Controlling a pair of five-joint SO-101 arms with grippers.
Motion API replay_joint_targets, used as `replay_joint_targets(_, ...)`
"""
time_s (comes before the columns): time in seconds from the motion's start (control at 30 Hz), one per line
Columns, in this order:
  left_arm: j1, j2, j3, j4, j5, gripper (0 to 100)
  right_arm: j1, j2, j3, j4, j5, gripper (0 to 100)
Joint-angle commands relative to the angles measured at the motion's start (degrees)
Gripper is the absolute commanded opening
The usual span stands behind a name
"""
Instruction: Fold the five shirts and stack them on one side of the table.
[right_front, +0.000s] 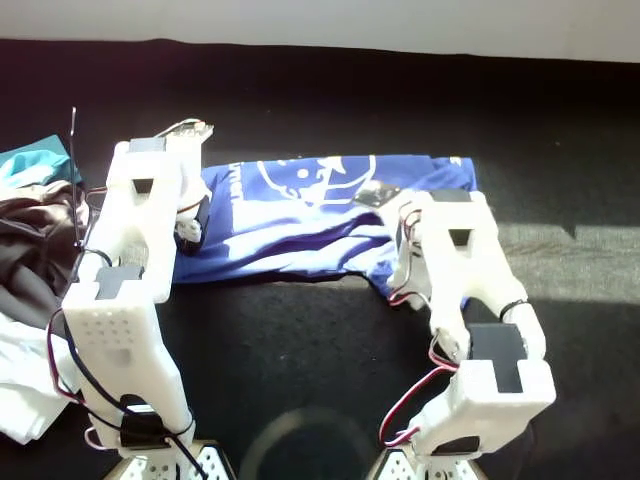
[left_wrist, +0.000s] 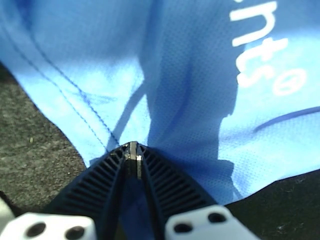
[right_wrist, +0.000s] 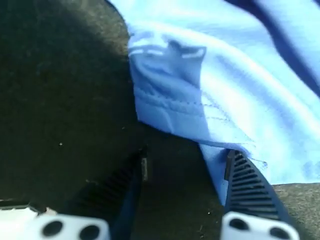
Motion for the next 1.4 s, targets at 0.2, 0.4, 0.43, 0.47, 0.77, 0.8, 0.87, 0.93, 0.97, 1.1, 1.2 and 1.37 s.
replay_joint_targets(0.2, -1.1, 0.1, 0.6, -1.0, -0.2, 1, 2.5, 6.9, -5.9, -1.6, 0.3, 0.5)
replay_joint_targets(0.4, -1.1, 0.1, 0.6, -1.0, -0.2, 1, 3.9, 3.4, -16.6, 1.9, 0.3, 0.7)
replay_joint_targets(0.43, -1.1, 0.1, 0.6, -1.0, -0.2, 1, 4.0, 3.5, -18.8, 1.9, 0.3, 0.7)
replay_joint_targets(0.47, -1.1, 0.1, 0.6, -1.0, -0.2, 1, 4.1, 3.6, -20.6, 1.6, 0.3, 0.7)
replay_joint_targets(0.77, -1.1, 0.1, 0.7, -1.0, -0.2, 1, 4.0, 18.1, -43.6, 1.4, -0.2, 0.7)
replay_joint_targets(0.8, -1.1, 0.1, 0.7, -1.0, -0.2, 1, 4.0, 20.4, -47.3, 1.4, -1.7, 0.7)
replay_joint_targets(0.87, -1.1, 0.1, 0.7, -1.0, -0.2, 1, 3.8, 25.5, -55.3, 1.4, -5.9, 1.2)
replay_joint_targets(0.93, -1.1, 0.1, 0.7, -1.0, -0.2, 1, 3.6, 30.9, -63.2, 1.4, -8.5, 1.4)
replay_joint_targets(0.97, -1.1, 0.1, 0.7, -1.0, -0.2, 1, 3.0, 33.9, -66.8, 1.8, -9.1, 2.6)
replay_joint_targets(1.1, -1.1, 0.1, 0.7, -1.0, -0.2, 1, 2.1, 44.3, -77.2, 3.0, -9.5, 16.5)
replay_joint_targets(1.2, -1.1, 0.1, 0.7, -1.0, -0.2, 1, 2.3, 47.3, -85.9, 6.1, -14.7, 20.2)
replay_joint_targets(1.37, -1.5, -0.5, 0.1, -1.0, -0.2, 1, 3.5, 47.5, -101.7, 13.0, -22.9, 20.2)
